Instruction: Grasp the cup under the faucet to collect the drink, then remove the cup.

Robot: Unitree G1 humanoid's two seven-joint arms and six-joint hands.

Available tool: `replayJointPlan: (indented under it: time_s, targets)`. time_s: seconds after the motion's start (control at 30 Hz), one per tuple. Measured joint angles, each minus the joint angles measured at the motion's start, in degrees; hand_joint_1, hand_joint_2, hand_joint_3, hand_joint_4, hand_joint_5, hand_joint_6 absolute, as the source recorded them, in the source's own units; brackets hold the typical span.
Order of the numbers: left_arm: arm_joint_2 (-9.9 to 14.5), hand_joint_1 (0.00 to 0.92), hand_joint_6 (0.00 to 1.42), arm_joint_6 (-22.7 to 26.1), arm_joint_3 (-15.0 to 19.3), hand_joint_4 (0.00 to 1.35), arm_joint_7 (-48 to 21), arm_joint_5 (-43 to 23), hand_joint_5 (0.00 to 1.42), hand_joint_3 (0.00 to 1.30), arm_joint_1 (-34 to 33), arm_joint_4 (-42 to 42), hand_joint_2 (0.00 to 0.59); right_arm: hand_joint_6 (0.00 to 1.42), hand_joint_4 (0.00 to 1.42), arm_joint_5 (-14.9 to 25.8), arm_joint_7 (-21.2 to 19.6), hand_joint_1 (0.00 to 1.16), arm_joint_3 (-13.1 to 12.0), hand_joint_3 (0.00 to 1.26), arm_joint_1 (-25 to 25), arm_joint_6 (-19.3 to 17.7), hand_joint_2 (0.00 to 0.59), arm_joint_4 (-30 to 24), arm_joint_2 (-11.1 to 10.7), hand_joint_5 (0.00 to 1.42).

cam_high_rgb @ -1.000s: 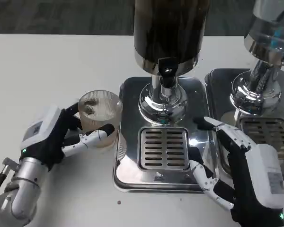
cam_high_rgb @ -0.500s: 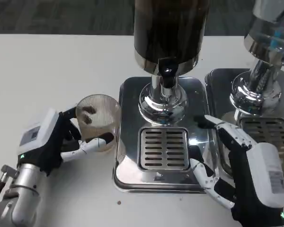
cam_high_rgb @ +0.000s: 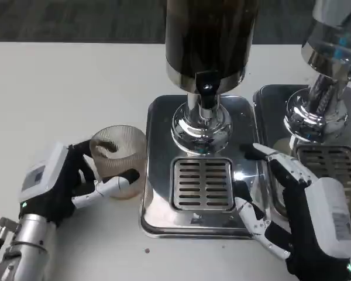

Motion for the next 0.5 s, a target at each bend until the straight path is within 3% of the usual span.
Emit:
replayJointPlan:
  time_s: [0.5]
  targets:
    - [0.56, 0.269, 1.11, -5.36, 3.13, 0.66, 4.30, 0.43, 0.92, 0.55, 3.36, -8.54, 0.223, 0.38, 0.39, 0.31, -0.01, 0.44, 0.05, 0.35, 0.21, -0.71, 0.420, 0.10, 0.08, 0.34]
